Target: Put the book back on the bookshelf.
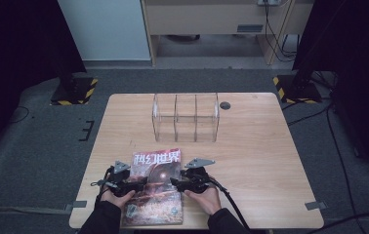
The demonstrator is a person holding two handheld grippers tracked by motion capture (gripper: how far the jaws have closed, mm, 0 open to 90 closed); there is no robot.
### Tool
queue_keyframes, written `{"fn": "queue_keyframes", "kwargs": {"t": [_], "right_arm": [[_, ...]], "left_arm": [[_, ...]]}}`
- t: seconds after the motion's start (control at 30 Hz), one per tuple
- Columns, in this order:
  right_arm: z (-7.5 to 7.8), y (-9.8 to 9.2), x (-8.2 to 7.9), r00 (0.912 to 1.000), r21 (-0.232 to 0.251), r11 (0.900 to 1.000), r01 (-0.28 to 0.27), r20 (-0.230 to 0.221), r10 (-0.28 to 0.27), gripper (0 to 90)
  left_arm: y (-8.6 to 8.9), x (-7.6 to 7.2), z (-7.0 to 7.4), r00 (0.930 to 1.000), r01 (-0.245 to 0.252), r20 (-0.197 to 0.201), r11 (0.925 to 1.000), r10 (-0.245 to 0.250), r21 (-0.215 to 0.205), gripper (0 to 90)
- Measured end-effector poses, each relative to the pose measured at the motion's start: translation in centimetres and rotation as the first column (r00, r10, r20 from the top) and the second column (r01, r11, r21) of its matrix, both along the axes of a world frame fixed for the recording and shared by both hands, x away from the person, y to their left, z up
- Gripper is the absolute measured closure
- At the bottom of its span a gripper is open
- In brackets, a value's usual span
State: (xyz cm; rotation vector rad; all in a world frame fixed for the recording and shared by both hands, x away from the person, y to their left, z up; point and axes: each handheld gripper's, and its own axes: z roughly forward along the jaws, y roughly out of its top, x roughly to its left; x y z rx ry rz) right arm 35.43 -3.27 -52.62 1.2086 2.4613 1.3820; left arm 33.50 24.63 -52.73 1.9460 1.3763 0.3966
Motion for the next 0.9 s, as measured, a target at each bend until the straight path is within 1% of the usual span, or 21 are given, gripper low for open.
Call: {"fn": "queue_keyframes", "kwargs": {"t": [0.1, 0.2, 0.3, 0.33, 0.37, 0.43, 0.5, 0.6, 0.7, 0.77, 0.87, 0.9], "right_arm": [[-0.2, -0.19, 0.15, 1.0, -0.002, 1.0, 0.007, 0.0, -0.007, 43.8], [-0.22, -0.32, 0.06, 0.9998, 0.0, 1.0, 0.02, 0.007, -0.02, 41.4], [-0.47, -0.4, -0.16, 0.9994, -0.01, 0.999, 0.033, -0.01, -0.034, 38.8], [-0.68, -0.42, -0.22, 0.9992, -0.016, 0.999, 0.034, -0.022, -0.034, 38.5], [-0.82, -0.42, -0.22, 0.9991, -0.017, 0.999, 0.036, -0.021, -0.037, 39.1], [-1.03, -0.5, -0.26, 0.9994, 0.0, 0.999, 0.033, -0.014, -0.033, 40.4], [-1.06, -0.4, -0.28, 0.9991, 0.017, 0.999, 0.03, -0.029, -0.03, 40.4], [-0.99, -0.25, -0.33, 0.9987, 0.027, 0.999, 0.036, -0.038, -0.035, 41.2], [-0.84, -0.36, -0.31, 0.9989, 0.042, 0.998, 0.037, -0.031, -0.036, 41.7], [-0.69, -0.55, -0.29, 0.9987, 0.063, 0.997, 0.04, -0.033, -0.038, 42.2], [-0.38, -0.83, -0.24, 0.9988, 0.1, 0.994, 0.044, -0.026, -0.041, 43.0], [-0.26, -0.94, -0.2, 0.999, 0.124, 0.991, 0.043, -0.019, -0.04, 45.8]], "left_arm": [[-0.13, -0.05, -0.02, 0.9999, 0.012, 0.004, 0.9999, -0.012, 0.009, 19.5], [-0.18, -0.27, 0.05, 0.9999, 0.016, 0.004, 0.9994, -0.016, 0.031, 22.5], [-0.1, -0.43, 0.01, 0.9995, 0.031, 0.008, 0.9989, -0.031, 0.035, 22.9], [-0.11, -0.44, 0.0, 0.9995, 0.029, 0.009, 0.9991, -0.029, 0.032, 22.8], [-0.11, -0.45, 0.0, 0.9996, 0.027, 0.008, 0.9992, -0.027, 0.03, 22.6], [-0.12, -0.46, -0.01, 0.9997, 0.024, 0.008, 0.9994, -0.024, 0.025, 22.3], [-0.09, -0.46, -0.03, 0.9998, 0.02, 0.006, 0.9997, -0.02, 0.012, 21.5], [-0.1, -0.49, -0.09, 0.9998, 0.019, 0.009, 0.9998, -0.019, 0.004, 20.1], [-0.04, -0.46, -0.13, 0.9999, 0.014, 0.01, 0.9998, -0.013, -0.014, 19.1], [-0.05, -0.43, -0.15, 0.9999, 0.009, 0.01, 0.9997, -0.009, -0.024, 19.1], [-0.11, -0.39, -0.19, 0.9998, 0.015, 0.016, 0.9996, -0.015, -0.023, 19.1], [-0.12, -0.38, -0.2, 0.9997, 0.017, 0.016, 0.9995, -0.017, -0.026, 19.3]]}}
